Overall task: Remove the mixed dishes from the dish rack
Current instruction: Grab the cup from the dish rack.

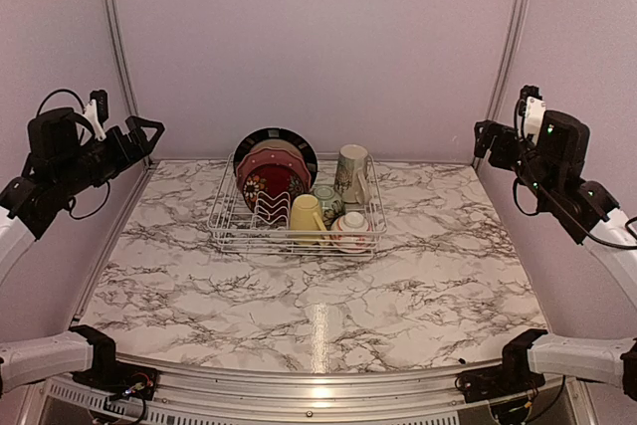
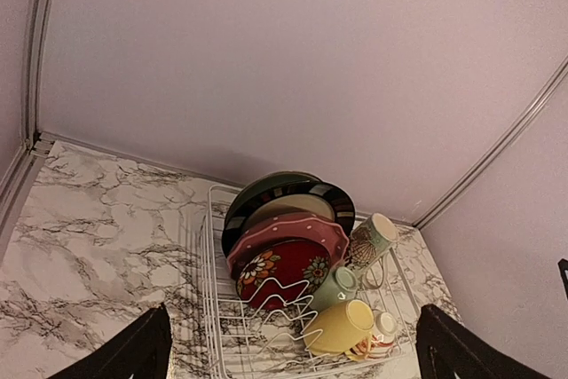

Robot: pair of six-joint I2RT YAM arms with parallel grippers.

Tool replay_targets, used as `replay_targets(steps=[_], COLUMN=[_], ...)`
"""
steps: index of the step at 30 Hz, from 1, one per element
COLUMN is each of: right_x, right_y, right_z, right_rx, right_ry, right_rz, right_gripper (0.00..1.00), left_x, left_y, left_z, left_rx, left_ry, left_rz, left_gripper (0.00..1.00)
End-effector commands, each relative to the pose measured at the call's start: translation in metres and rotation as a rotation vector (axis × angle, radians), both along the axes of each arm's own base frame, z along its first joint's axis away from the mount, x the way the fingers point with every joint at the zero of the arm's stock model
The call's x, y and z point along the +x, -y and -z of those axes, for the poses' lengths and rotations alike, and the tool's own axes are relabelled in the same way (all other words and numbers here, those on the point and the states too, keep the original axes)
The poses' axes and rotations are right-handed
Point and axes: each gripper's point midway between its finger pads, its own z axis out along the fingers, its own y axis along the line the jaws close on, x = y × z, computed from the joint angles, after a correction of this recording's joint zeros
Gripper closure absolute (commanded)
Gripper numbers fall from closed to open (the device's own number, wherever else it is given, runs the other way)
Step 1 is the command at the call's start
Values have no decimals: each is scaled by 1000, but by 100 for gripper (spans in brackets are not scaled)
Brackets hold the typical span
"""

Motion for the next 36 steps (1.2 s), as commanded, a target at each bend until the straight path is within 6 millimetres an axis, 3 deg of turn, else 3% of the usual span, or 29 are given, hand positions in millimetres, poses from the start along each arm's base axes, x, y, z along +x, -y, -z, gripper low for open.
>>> replay_targets(steps=[1,11,18,27,36], right_x=[-2,9,8,21,30], right_y=[-6,-18,-35,-58,-75], right_z=[-9,10,19,45,72], right_rx=[0,-25,-23,-42,-63], right_ry=[12,-41,-44,-113,-190], right_rz=[-24,-71,-169,-260,-315], right_gripper=[1,2,1,1,2], left_x=[0,-1,-5,-4,-7], left_y=[-2,26,63,133,232], left_z=[2,19,36,58,90], left_rx=[78,136,187,303,433], left_ry=[-11,-47,-81,-117,-188], left_rz=[-40,-9,38,151,309], left_gripper=[1,1,2,2,2])
